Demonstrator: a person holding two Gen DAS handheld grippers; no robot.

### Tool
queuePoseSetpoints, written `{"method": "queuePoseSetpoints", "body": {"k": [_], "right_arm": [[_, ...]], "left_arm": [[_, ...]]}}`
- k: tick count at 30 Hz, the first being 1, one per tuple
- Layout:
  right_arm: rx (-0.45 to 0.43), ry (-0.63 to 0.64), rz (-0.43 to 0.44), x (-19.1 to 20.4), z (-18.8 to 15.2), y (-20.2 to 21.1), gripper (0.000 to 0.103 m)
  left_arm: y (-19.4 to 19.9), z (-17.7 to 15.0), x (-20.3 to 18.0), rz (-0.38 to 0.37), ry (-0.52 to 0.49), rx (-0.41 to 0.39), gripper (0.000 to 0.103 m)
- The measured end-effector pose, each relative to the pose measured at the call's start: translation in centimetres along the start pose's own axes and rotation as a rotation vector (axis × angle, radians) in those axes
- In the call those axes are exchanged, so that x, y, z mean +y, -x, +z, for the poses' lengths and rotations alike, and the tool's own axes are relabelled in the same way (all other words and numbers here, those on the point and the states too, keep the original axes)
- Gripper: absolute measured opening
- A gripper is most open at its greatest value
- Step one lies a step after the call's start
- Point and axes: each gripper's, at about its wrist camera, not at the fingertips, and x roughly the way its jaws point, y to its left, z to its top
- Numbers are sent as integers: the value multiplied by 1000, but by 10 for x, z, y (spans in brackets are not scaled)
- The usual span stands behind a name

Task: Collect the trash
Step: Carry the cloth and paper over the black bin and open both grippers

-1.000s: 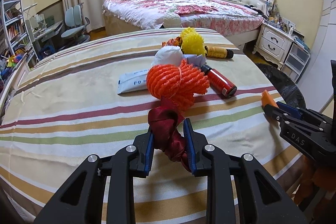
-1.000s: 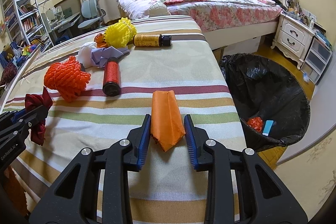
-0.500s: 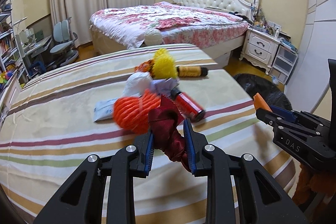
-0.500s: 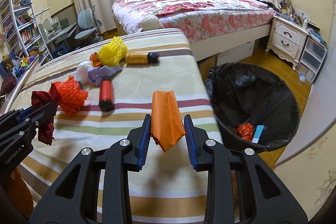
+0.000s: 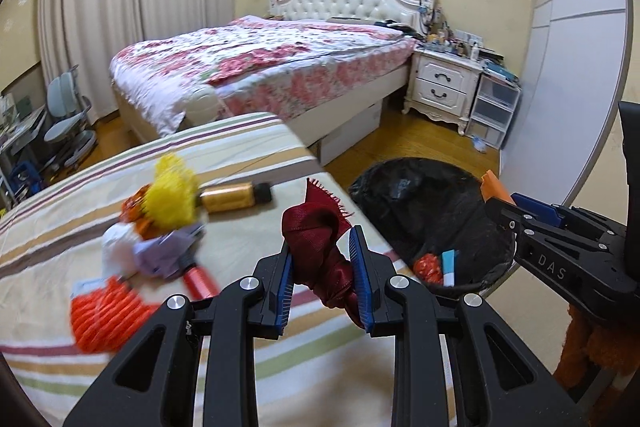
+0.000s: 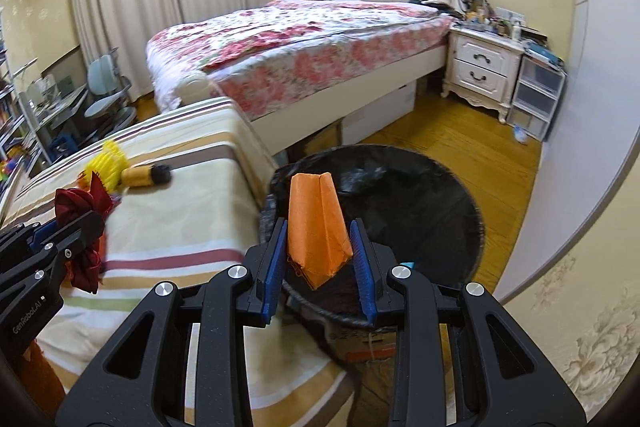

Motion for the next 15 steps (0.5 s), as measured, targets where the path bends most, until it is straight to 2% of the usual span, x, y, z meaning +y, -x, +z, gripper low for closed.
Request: {"method": "queuePoseSetpoints", "body": {"k": [11, 15], "right_arm": [[11, -33, -49, -36, 19, -33, 31], [15, -40, -61, -43, 23, -44, 31]], "left_arm": [[-73, 34, -47, -27, -57, 61, 27], [-91, 38, -58, -14, -79, 84, 27]]}}
